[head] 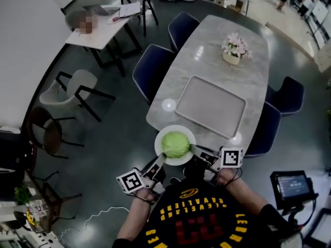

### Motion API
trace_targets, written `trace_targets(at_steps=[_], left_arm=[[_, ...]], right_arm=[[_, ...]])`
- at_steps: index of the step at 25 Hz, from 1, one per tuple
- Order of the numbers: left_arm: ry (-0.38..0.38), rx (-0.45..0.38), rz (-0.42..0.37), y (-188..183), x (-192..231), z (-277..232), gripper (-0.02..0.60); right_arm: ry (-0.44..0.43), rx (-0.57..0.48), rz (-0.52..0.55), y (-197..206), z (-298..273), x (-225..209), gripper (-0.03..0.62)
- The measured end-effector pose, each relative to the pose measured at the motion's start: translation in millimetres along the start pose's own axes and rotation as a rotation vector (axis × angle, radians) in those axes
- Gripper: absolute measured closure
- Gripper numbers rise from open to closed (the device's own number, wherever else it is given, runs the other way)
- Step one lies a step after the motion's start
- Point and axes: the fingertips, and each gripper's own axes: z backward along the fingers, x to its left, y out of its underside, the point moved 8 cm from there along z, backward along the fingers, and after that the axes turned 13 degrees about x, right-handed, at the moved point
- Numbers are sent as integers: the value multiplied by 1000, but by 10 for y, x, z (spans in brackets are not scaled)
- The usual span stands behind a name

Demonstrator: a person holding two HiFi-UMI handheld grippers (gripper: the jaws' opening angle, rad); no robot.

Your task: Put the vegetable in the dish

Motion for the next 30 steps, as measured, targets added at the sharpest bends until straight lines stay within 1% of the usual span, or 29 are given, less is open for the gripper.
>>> trace_targets(at_steps=[3,6,9,11,14,19,23,26,30], left_arm=[[-3,39,-12,-203,-38,-347,566],[-4,101,-51,-390,-47,-781,567],[-4,169,-77,-566,-78,-1238,566],[-9,212,-71,-653,-91,-1558,566],[-3,286,-97,-766,-114,-2011,566],[46,397,-151,-957,-188,-2471,567],[58,518,-201,-1140,-105,-2836,566],[45,624,-239,-1252,44,-3011,566],[41,745,-238,-1388,267,-3215,558]], right_arm=[[10,-37,-11,-283,155,-128,574],[18,-93,-20,-549,375,-302,574],[50,-161,-55,-746,631,-478,574],[74,-212,-74,-863,829,-601,574],[83,-300,-81,-1030,1076,-762,572],[105,-420,-70,-1152,1273,-849,572],[126,-509,-89,-1233,1336,-1025,572],[147,-538,-110,-1248,1316,-1156,572],[172,-556,-142,-1267,1277,-1367,572]])
